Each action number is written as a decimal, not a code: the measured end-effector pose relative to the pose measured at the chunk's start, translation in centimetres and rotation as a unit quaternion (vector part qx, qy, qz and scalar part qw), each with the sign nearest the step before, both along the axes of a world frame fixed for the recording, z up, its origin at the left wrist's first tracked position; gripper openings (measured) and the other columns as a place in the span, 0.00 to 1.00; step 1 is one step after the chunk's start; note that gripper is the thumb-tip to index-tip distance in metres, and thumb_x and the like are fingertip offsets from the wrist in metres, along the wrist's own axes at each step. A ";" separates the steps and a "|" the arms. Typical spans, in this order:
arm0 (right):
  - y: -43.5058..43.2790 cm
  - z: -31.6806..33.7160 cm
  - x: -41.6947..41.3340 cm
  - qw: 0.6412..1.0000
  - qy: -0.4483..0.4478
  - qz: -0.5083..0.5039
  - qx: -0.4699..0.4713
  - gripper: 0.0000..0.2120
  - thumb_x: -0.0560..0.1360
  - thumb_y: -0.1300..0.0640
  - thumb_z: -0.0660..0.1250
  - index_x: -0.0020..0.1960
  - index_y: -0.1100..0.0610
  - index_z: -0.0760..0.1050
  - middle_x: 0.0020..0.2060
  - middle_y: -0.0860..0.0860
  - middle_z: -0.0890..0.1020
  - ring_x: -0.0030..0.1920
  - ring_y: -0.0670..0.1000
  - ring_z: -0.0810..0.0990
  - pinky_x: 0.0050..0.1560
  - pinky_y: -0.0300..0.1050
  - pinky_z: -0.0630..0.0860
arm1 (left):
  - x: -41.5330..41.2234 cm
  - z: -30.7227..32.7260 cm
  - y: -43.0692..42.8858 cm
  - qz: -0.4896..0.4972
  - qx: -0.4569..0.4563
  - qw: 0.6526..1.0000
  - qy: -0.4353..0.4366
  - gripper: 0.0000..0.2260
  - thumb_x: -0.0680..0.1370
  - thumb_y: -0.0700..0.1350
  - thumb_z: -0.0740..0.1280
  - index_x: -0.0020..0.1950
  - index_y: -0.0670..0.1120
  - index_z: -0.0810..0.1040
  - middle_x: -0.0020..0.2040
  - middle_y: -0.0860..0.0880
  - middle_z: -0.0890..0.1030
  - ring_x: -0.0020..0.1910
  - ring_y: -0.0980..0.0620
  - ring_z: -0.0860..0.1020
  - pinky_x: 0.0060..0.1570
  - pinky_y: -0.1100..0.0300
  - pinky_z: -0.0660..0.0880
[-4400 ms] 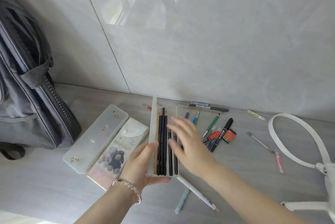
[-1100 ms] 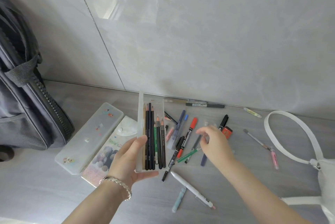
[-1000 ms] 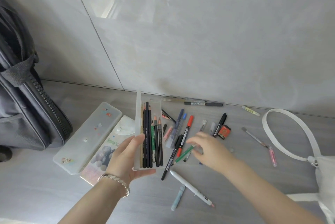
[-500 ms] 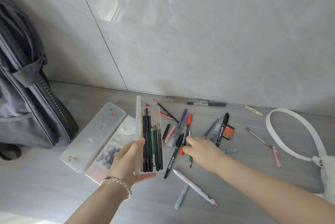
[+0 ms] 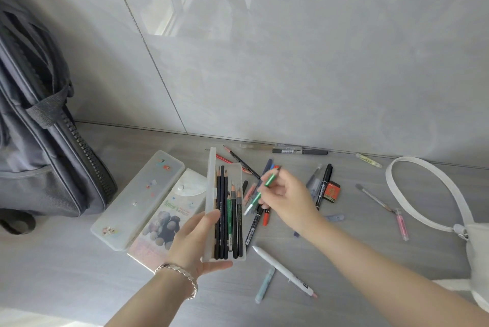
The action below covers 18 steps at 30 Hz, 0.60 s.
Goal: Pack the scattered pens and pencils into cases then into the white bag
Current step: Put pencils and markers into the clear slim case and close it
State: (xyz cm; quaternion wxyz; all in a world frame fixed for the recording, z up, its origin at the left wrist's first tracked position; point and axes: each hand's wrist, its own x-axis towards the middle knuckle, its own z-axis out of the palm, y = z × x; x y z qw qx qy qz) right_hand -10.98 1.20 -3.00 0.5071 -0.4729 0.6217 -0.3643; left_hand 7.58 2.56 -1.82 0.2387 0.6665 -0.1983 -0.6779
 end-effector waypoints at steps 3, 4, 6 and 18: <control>0.1 1.3 1.6 0.998 0.000 0.054 0.042 0.05 0.76 0.63 0.62 0.47 0.54 0.70 0.40 0.53 0.80 0.32 0.45 0.79 0.37 0.38 0.79 | -0.5 -0.1 0.1 -0.002 0.001 1.000 0.016 0.23 0.72 0.48 0.69 0.66 0.46 0.71 0.62 0.55 0.67 0.61 0.52 0.64 0.40 0.40 0.80; 0.2 1.4 1.9 0.993 0.059 0.091 0.052 0.04 0.76 0.61 0.62 0.49 0.54 0.70 0.39 0.52 0.80 0.32 0.45 0.80 0.38 0.40 0.80 | -0.7 -0.1 0.1 -0.004 -0.002 1.000 0.023 0.24 0.72 0.48 0.70 0.67 0.46 0.71 0.63 0.54 0.67 0.62 0.51 0.65 0.39 0.40 0.80; 0.3 1.1 2.4 0.976 0.158 0.135 0.065 0.12 0.76 0.57 0.65 0.57 0.57 0.70 0.37 0.50 0.80 0.31 0.47 0.80 0.41 0.43 0.81 | -1.1 0.0 -0.1 -0.010 -0.011 0.999 0.036 0.24 0.72 0.48 0.69 0.67 0.46 0.71 0.64 0.52 0.69 0.63 0.49 0.67 0.39 0.40 0.80; -10.1 -3.1 2.0 0.923 0.377 0.075 0.025 0.16 0.76 0.57 0.62 0.62 0.62 0.69 0.59 0.58 0.75 0.60 0.57 0.73 0.61 0.52 0.71 | 0.6 1.4 -4.5 0.085 -0.042 0.996 -0.002 0.13 0.74 0.49 0.67 0.58 0.50 0.73 0.58 0.57 0.66 0.62 0.49 0.67 0.31 0.50 0.82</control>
